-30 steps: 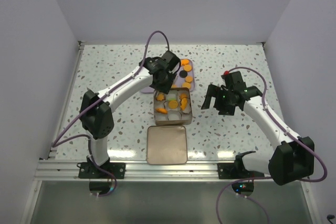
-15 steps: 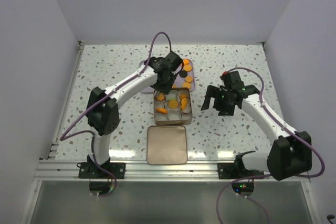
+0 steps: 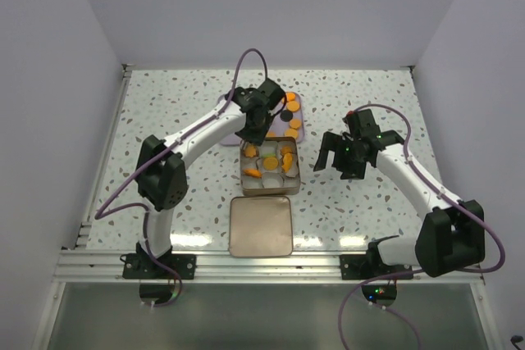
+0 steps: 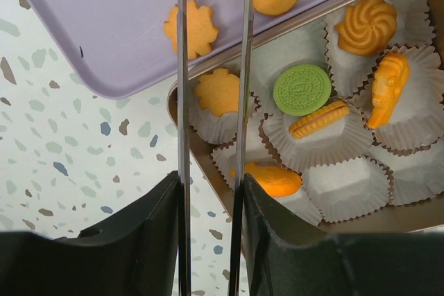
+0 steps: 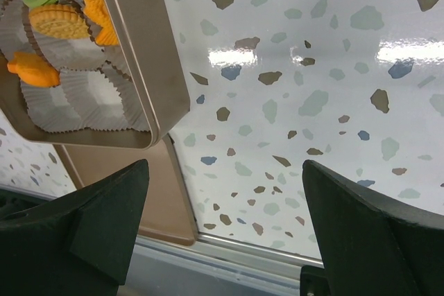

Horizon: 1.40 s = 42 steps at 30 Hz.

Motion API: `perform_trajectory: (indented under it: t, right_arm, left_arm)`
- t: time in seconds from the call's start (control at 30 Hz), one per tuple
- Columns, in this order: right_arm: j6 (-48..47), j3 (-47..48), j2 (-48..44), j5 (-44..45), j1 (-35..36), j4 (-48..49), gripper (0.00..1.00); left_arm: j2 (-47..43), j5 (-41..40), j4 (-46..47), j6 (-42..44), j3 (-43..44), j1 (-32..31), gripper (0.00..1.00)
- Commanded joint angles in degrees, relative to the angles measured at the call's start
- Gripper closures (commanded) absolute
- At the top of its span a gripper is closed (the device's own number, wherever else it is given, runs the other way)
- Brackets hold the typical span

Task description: Pack the cookies

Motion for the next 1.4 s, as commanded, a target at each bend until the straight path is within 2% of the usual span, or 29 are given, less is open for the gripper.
perform_trajectory:
  t: [0.0, 0.13, 0.23, 0.57, 0.87, 1.17, 1.37]
  right_arm:
    - [-1.06, 2.39, 0.04, -1.19, -0.28, 0.88, 0.04]
    - [-0.97, 2.39, 0.21, -1.36, -0.37, 0.88, 0.05]
    - [-0.8, 2.39, 0.21, -1.8, -0.37, 1.05, 0.04]
    - [0.52, 1.61, 0.65, -3.29, -0.37, 2.19, 0.05]
    - [1.93, -1.03, 0.83, -5.05, -0.28, 3.95, 0.05]
    - [2.19, -1.3, 1.45, -5.93, -0.28, 4.22, 0.05]
    - [2.1, -2.09, 0.39, -5.84, -0.28, 3.6, 0.05]
  left_arm:
    - [-0.35, -2.2, -1.62, 1.07, 4.55, 1.26, 0.64]
    - [-2.46, -3.26, -2.85, 1.86, 7.55, 2.5, 0.63]
    - [-5.53, -3.17, -2.5, 2.38, 6.33, 3.2, 0.63]
    - [-22.84, 5.79, 2.25, 5.72, -10.44, 3.11, 0.64]
    - [-44.01, 12.73, 1.54, 7.66, -28.11, 2.59, 0.63]
    - [-50.97, 19.5, 1.54, 6.96, -36.12, 0.74, 0.64]
    - [-52.12, 19.07, 0.66, 5.2, -39.55, -1.98, 0.64]
